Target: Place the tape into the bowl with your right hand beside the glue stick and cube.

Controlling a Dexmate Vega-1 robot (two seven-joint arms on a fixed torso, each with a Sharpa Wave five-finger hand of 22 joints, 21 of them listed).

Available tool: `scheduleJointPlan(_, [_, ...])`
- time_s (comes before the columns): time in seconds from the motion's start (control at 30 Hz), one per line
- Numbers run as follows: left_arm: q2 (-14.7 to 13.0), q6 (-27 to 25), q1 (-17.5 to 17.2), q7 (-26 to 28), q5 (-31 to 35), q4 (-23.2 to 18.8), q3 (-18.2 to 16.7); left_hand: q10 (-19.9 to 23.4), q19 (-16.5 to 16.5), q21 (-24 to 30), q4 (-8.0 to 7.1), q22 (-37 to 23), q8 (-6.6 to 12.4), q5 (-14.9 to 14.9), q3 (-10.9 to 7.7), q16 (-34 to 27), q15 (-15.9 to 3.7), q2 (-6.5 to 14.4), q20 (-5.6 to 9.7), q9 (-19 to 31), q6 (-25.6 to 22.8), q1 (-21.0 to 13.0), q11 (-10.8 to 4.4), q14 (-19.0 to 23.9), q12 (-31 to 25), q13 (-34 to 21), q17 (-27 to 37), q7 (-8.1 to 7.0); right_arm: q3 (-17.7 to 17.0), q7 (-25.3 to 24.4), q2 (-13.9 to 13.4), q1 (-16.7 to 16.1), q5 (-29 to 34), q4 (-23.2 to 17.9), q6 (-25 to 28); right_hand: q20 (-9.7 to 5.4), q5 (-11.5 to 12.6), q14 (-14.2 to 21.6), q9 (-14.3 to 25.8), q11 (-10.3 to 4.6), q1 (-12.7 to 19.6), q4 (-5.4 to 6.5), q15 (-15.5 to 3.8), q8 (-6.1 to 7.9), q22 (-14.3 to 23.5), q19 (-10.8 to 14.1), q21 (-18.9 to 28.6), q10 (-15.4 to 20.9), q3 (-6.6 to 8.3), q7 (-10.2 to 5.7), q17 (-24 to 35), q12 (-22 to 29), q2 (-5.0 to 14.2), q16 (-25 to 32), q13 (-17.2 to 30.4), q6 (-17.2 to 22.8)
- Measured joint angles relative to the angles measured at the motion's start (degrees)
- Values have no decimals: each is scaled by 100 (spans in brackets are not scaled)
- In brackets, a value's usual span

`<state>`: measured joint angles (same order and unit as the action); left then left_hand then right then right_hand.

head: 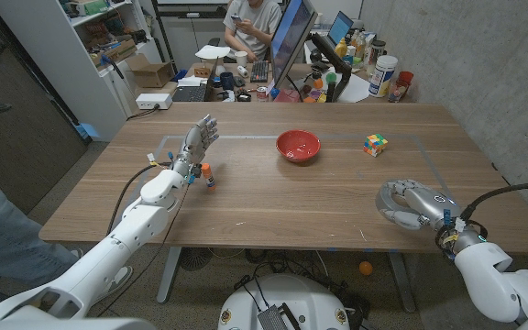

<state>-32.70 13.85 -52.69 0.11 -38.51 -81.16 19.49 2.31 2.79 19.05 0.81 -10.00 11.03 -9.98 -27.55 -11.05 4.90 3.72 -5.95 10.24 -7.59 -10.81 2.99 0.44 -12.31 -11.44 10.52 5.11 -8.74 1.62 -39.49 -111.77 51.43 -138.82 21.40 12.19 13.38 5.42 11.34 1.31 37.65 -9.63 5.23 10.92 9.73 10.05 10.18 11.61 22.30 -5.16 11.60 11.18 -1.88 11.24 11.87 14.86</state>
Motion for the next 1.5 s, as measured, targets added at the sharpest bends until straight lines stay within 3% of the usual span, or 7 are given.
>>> scheduleJointPlan(0.6, [-45, 40, -112, 71, -19, -101, -65, 0, 1, -22, -1, 0, 0, 0, -1, 0, 0, 0, 1, 0, 1, 0, 0, 0, 0, -1, 0, 0, 169, 119, -278, 178, -42, 279, 555, 0, 50, 32, -1, 45, -21, 24, 30, 0, 0, 1, 24, 39, -24, -26, 0, 1, -100, 23, -1, -107])
scheduleJointPlan(1.03, [-80, 13, -139, 137, -14, -184, -94, 0, 1, -66, 15, 1, 0, 0, 15, 0, 0, 18, 1, 0, 1, 18, 0, 0, 0, -1, 0, 0, 428, 76, -561, 328, -132, 453, 1095, -52, 105, 86, -1, -59, -30, 48, 39, 0, 0, 96, 68, 182, -48, -31, 20, 72, -181, 37, 27, -102])
scheduleJointPlan(1.17, [-80, 1, -139, 142, -14, -186, -95, 0, 2, -66, 15, 1, 0, 0, 15, 0, 0, 23, 1, 0, 1, 23, -1, 0, 0, -2, 0, 0, 496, 52, -637, 354, -141, 471, 1226, -31, 125, 81, -1, -86, -53, 49, 41, 69, -1, 117, 68, 257, -49, -58, 27, 72, -204, 68, 27, 53])
scheduleJointPlan(1.33, [-70, -16, -131, 151, -14, -185, -95, 0, 2, -66, 14, 1, 0, 0, 15, 0, 26, 23, 1, 0, 1, 23, 0, -27, 0, -2, 0, 0, 623, -13, -784, 392, -147, 494, 1428, -31, 147, -84, -2, -124, -75, 71, 120, 84, -1, 117, 68, 308, -71, -67, 27, 106, -226, 40, 27, 101])
scheduleJointPlan(1.5, [-45, -42, -113, 155, -15, -156, -86, 0, 2, -66, 14, 1, 0, 0, 15, 0, 26, 22, 1, 0, 1, 23, 0, -27, 0, -2, 0, 0, 751, -66, -939, 426, -178, 513, 1567, 11, 174, -29, -2, -142, -75, 71, 178, 84, -1, 74, 68, 386, -72, -68, 27, 123, -226, 41, 27, 163])
